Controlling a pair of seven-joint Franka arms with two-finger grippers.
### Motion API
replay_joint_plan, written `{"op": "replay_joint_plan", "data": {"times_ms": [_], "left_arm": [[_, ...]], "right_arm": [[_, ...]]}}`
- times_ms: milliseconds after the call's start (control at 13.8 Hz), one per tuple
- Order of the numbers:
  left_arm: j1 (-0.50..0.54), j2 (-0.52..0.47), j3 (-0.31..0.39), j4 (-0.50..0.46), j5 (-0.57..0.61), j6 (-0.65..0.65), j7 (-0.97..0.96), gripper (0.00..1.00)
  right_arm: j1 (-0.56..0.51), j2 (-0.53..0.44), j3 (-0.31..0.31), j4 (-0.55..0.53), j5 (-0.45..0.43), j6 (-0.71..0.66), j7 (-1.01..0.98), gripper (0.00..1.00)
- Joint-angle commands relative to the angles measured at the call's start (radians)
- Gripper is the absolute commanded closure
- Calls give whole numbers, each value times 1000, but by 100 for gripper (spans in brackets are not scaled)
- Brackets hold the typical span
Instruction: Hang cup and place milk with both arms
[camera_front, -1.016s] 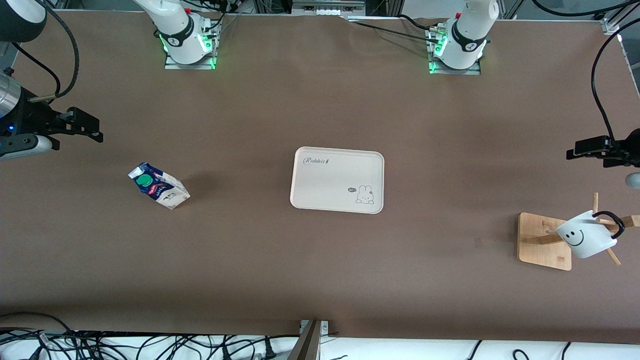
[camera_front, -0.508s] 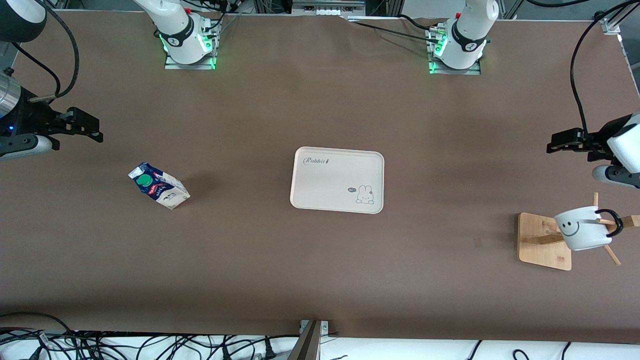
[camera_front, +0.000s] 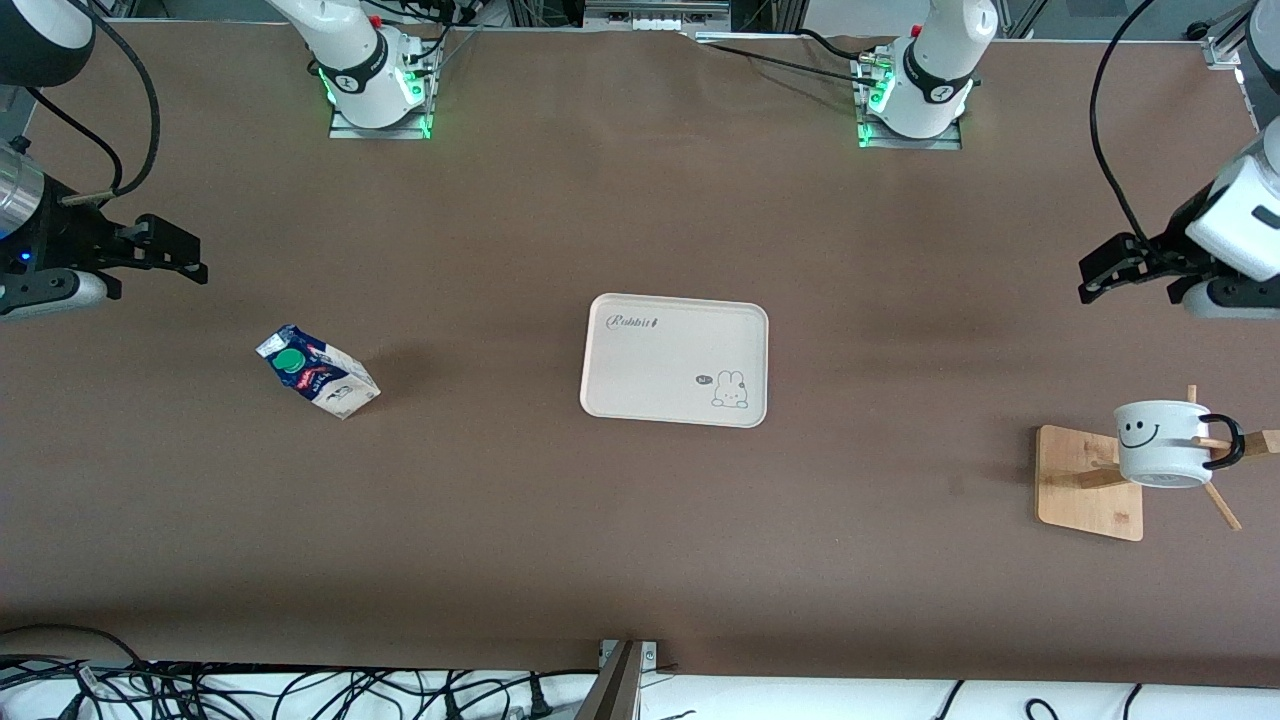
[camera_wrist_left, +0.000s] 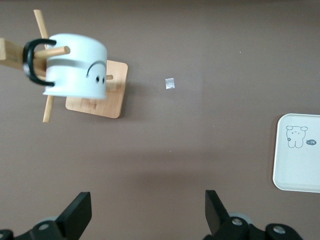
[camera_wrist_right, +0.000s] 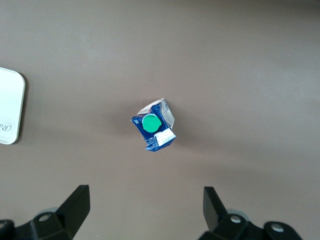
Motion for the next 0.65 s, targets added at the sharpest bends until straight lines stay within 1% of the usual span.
{"op": "replay_joint_plan", "data": {"times_ms": [0, 145, 218, 580], "left_arm": [[-17, -57, 16, -73, 14, 35, -16, 0], [-30, -58, 18, -75, 20, 24, -20, 0], [-53, -58, 24, -75, 23, 21, -22, 0], [-57, -38, 25, -41, 9, -46, -17, 0]], "right_arm": [[-6, -38, -11, -53, -12, 2, 11, 0], [-6, -38, -13, -52, -12, 1, 9, 0], [-5, -38, -13, -52, -12, -1, 9, 0], [-5, -36, -10, -50, -15, -1, 7, 0]]}}
